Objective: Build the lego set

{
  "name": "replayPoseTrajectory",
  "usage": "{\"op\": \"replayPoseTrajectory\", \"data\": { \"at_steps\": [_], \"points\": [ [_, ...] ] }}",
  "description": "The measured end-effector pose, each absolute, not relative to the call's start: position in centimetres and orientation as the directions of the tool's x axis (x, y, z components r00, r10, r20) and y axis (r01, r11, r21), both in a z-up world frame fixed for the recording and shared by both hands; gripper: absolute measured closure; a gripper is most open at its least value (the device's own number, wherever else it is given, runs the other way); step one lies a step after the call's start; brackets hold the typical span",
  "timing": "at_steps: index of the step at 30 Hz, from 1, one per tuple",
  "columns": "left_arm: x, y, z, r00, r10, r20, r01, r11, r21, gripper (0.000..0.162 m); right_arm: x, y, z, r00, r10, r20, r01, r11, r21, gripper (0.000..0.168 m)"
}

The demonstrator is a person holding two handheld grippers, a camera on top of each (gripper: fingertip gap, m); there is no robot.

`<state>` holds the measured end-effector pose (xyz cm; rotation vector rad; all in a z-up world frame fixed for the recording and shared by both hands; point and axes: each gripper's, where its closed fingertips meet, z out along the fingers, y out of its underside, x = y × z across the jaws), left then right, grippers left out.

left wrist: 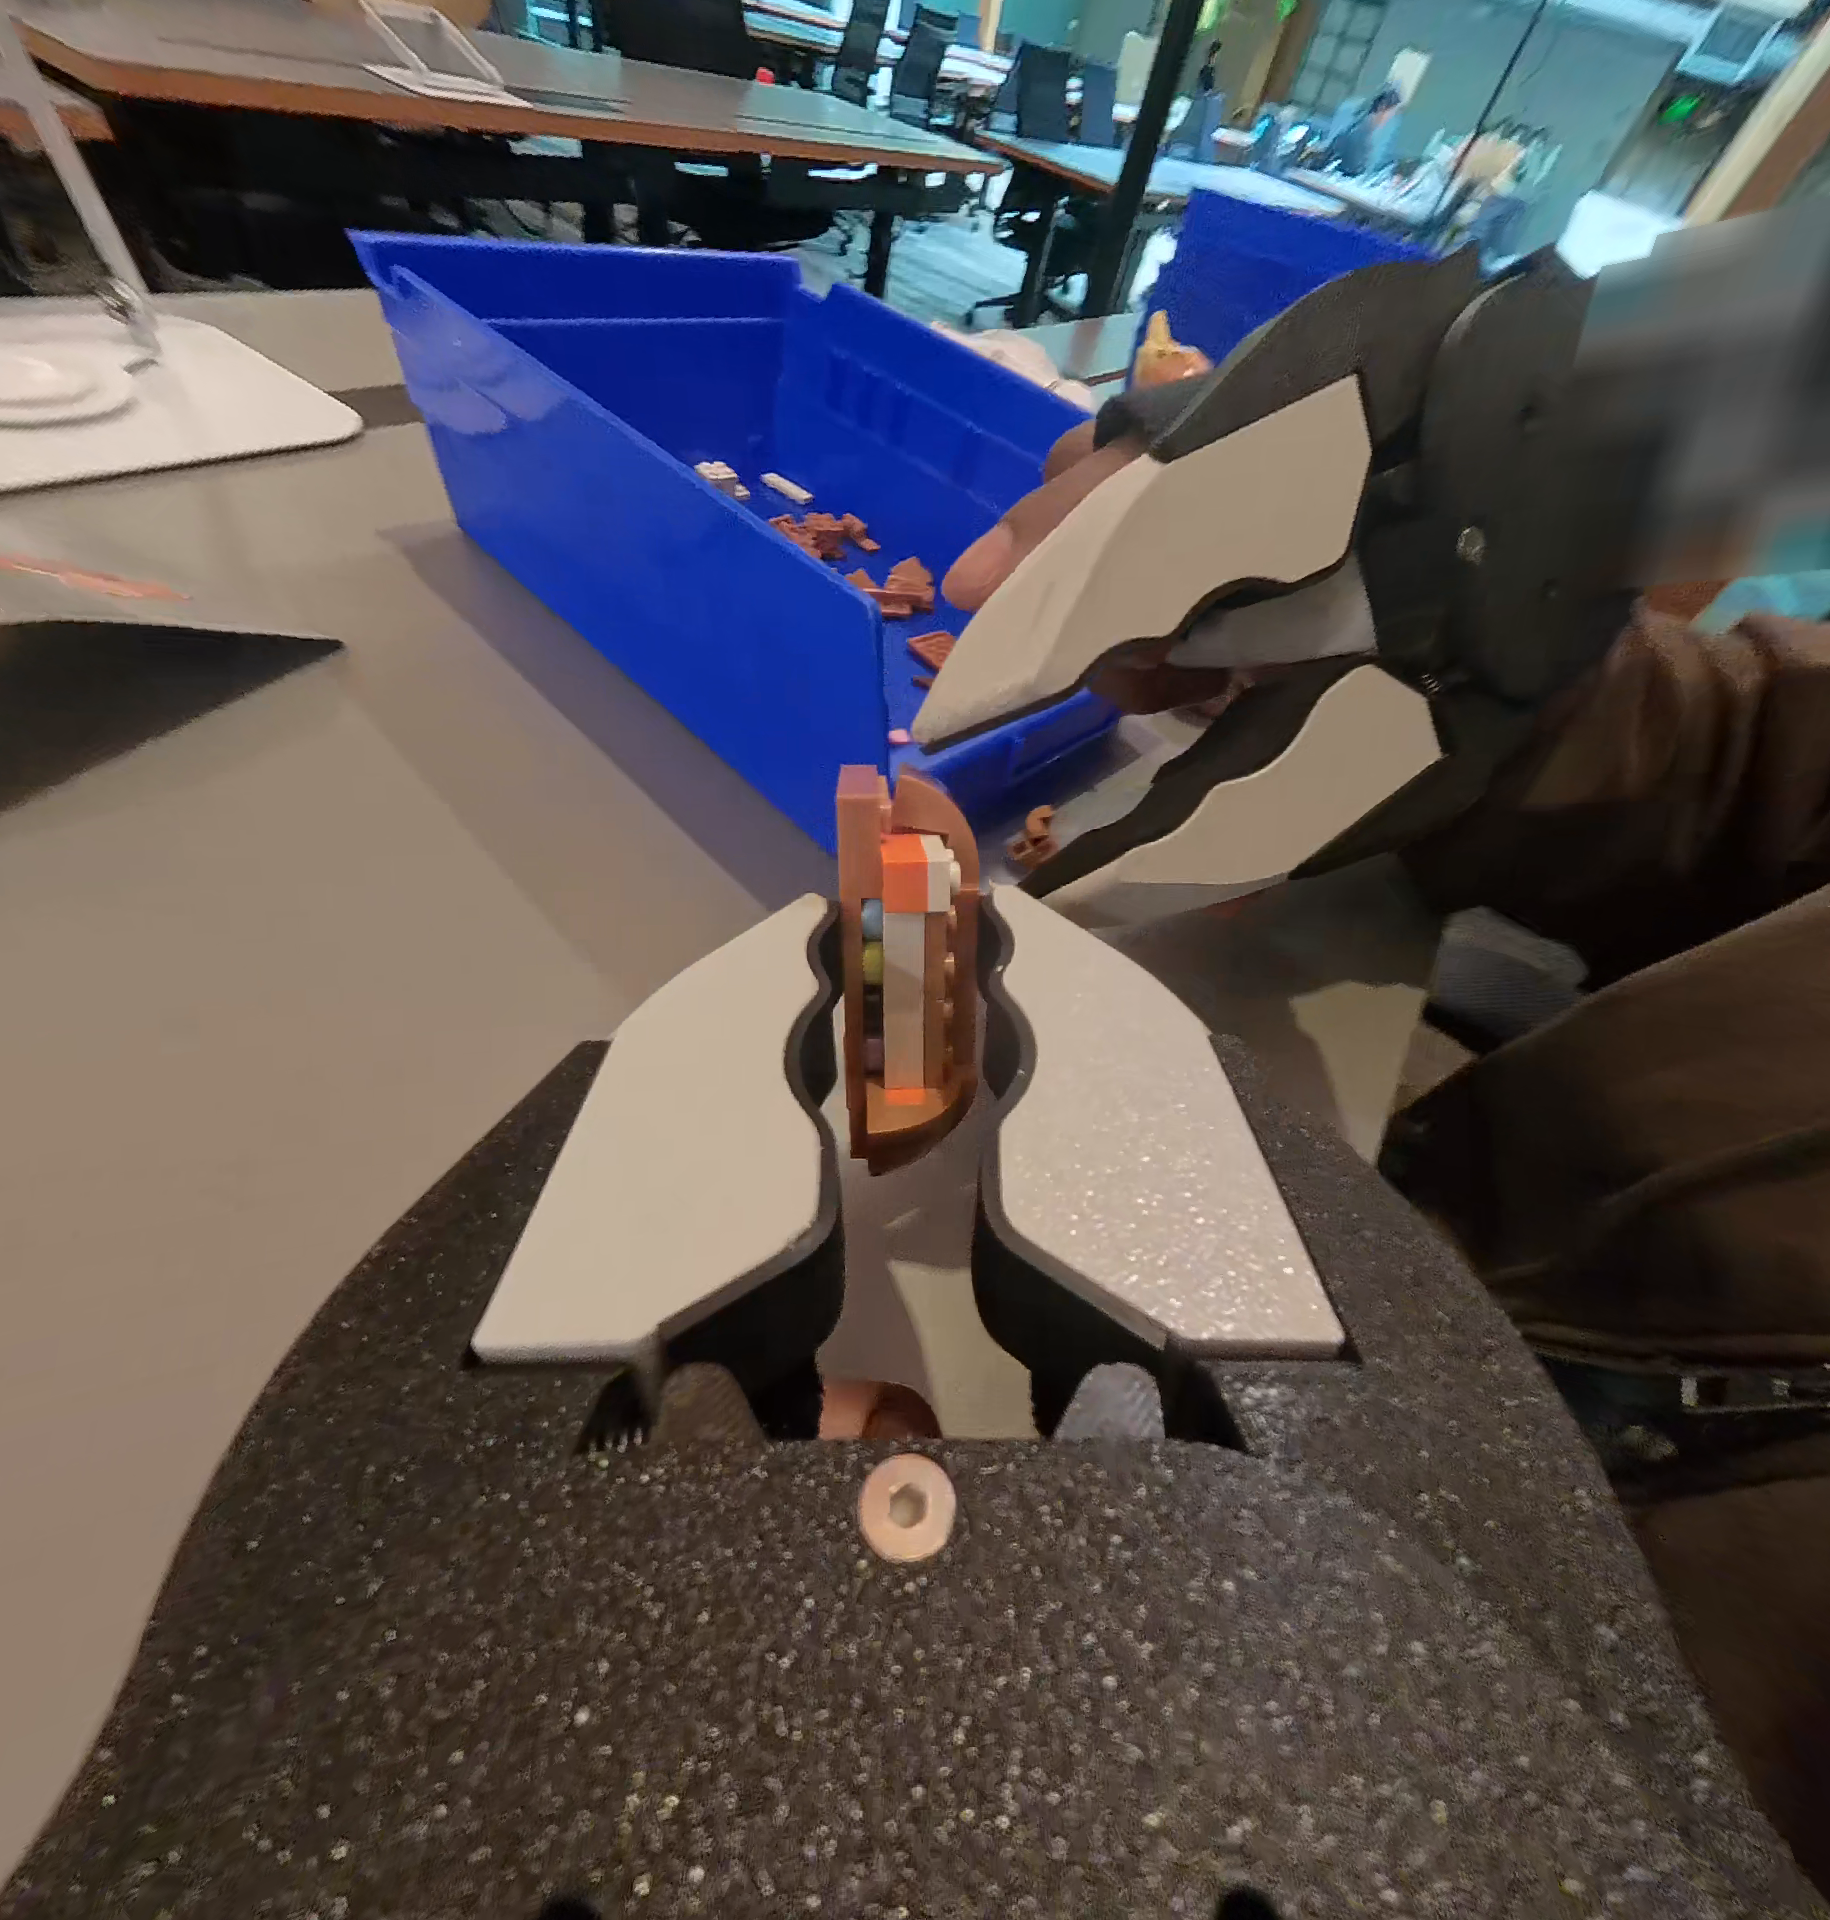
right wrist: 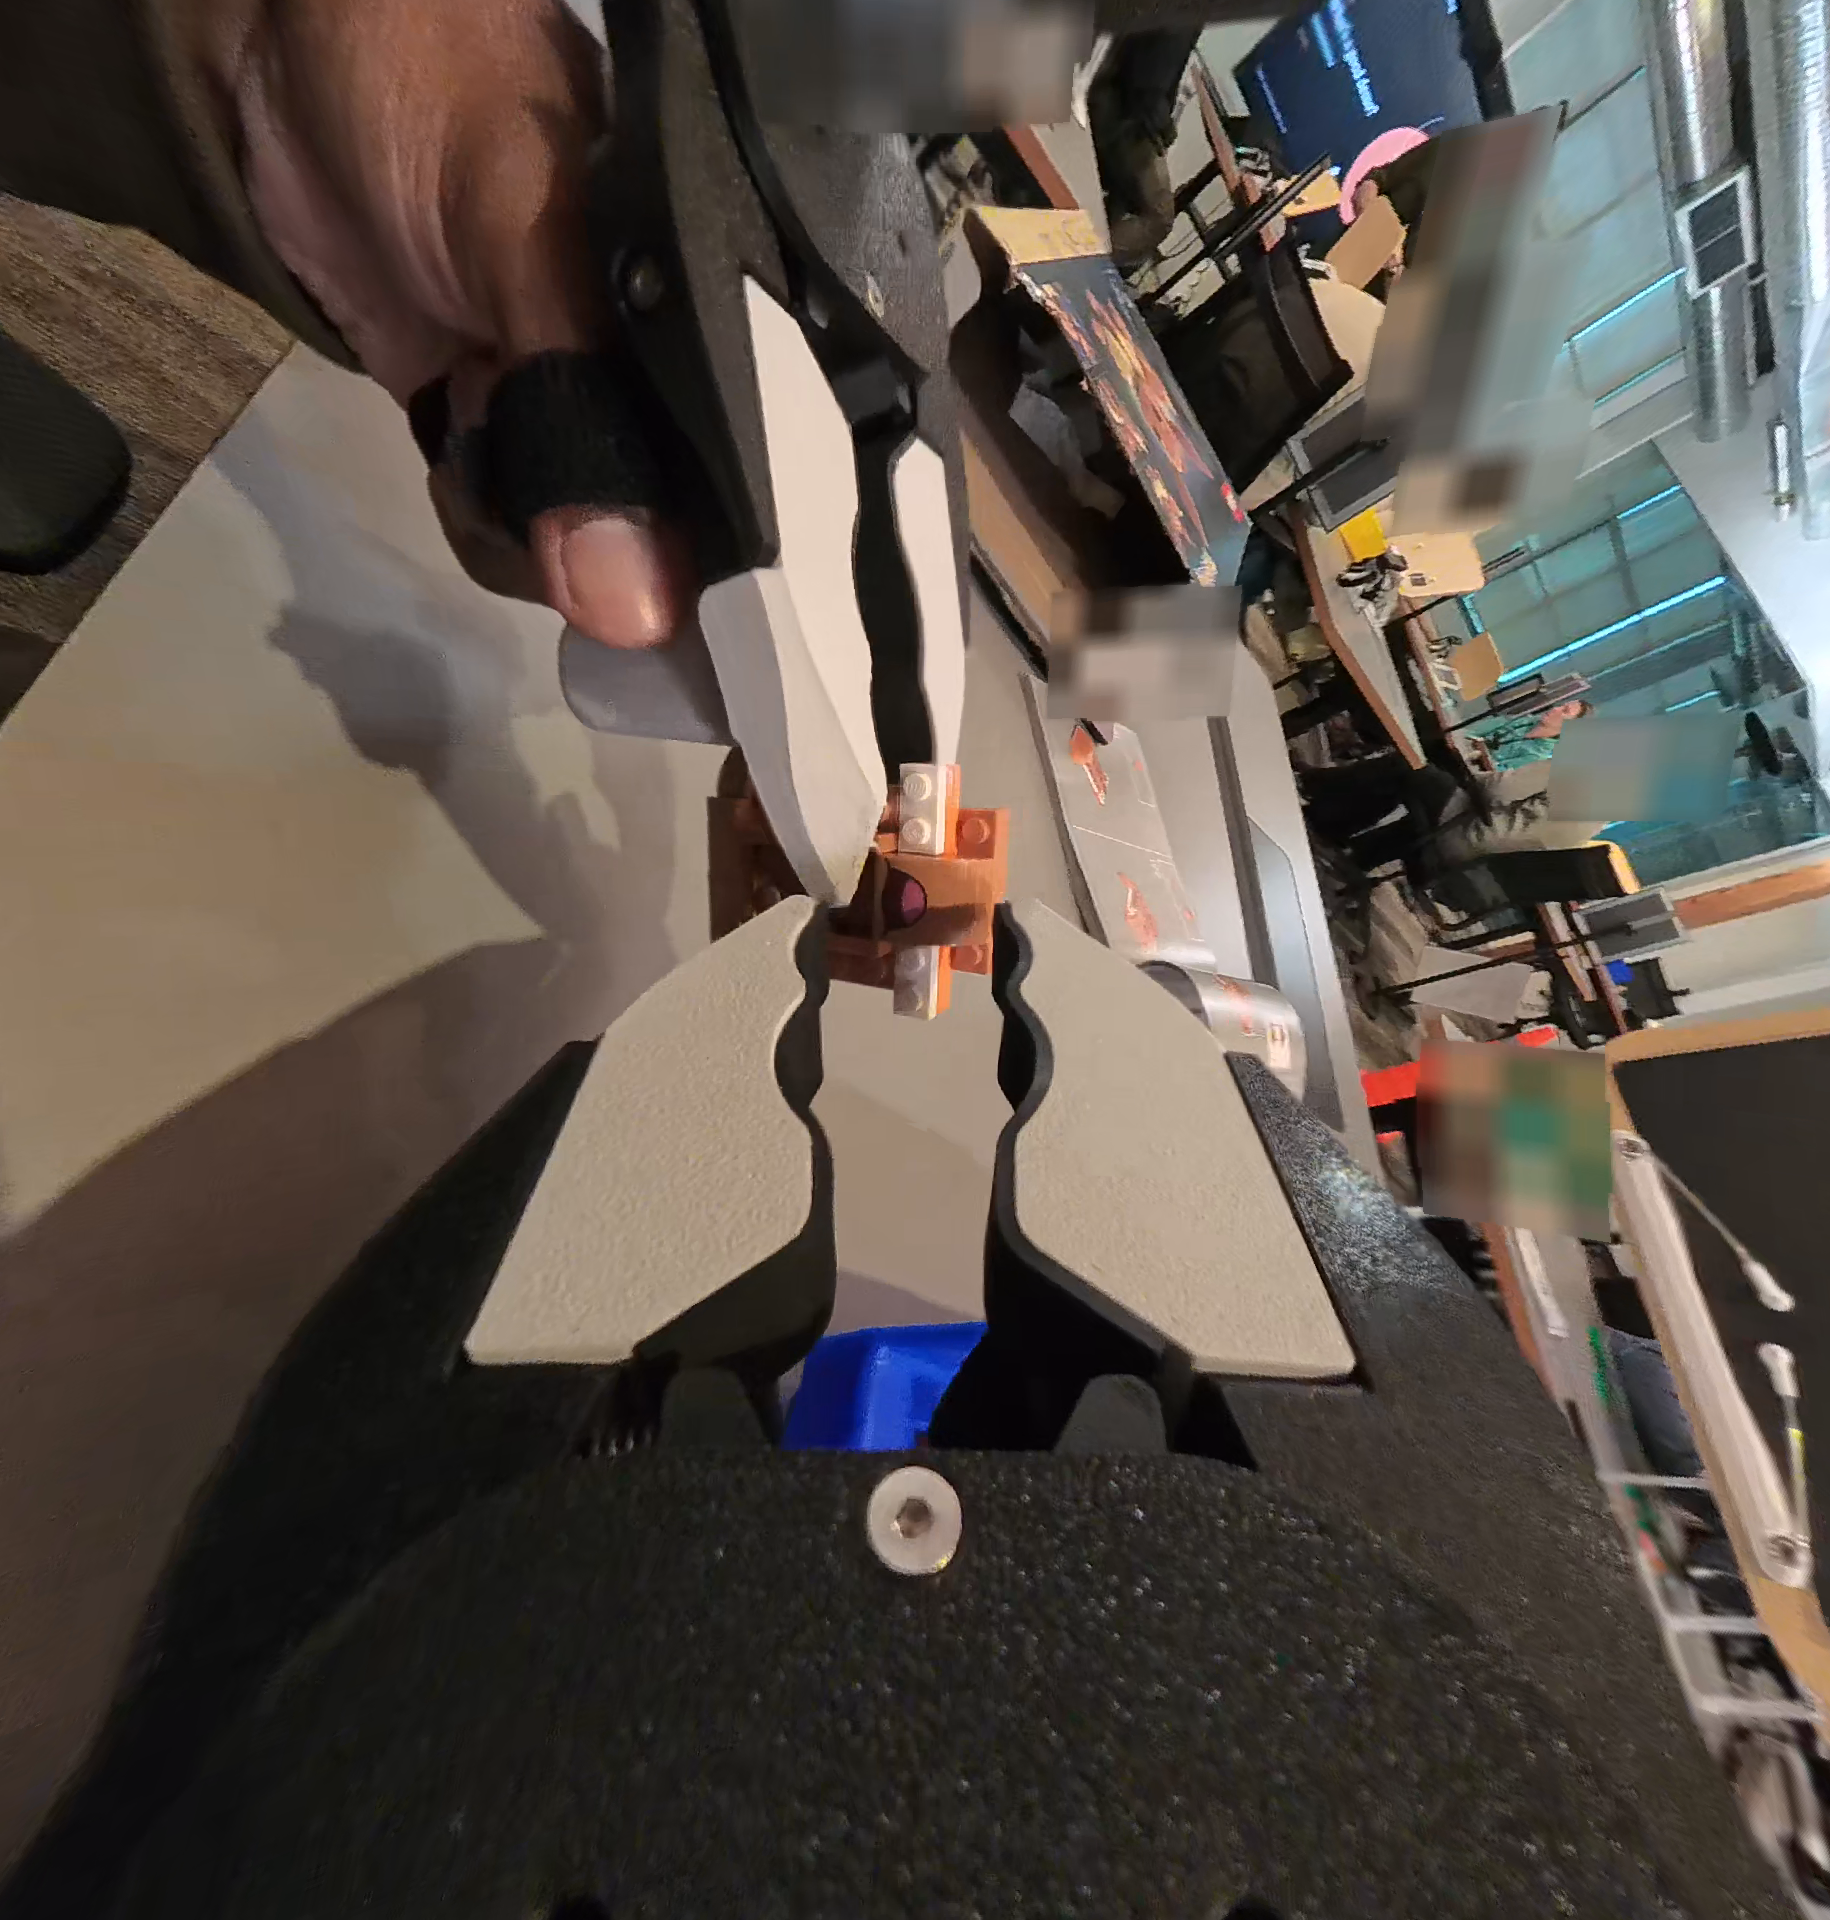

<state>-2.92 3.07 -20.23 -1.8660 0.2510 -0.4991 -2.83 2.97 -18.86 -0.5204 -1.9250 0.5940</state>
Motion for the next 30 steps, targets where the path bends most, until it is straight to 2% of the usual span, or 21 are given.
{"op": "replayPoseTrajectory", "data": {
  "at_steps": [7,17,30],
  "points": [
    [-1.9,3.0,-20.6,0.740,-0.489,0.461,0.265,-0.418,-0.869,0.138,-2.3,3.0,-18.8,-0.474,0.689,0.548,0.138,0.673,-0.727,0.143],
    [-1.3,3.1,-21.5,0.726,-0.518,0.452,0.228,-0.439,-0.869,0.138,-2.0,3.2,-20.1,-0.541,0.742,0.395,0.244,0.589,-0.771,0.148],
    [-0.9,2.7,-21.2,0.701,-0.571,0.426,0.210,-0.406,-0.889,0.132,-1.8,3.0,-19.7,-0.540,0.780,0.315,0.246,0.504,-0.828,0.150]
  ]
}}
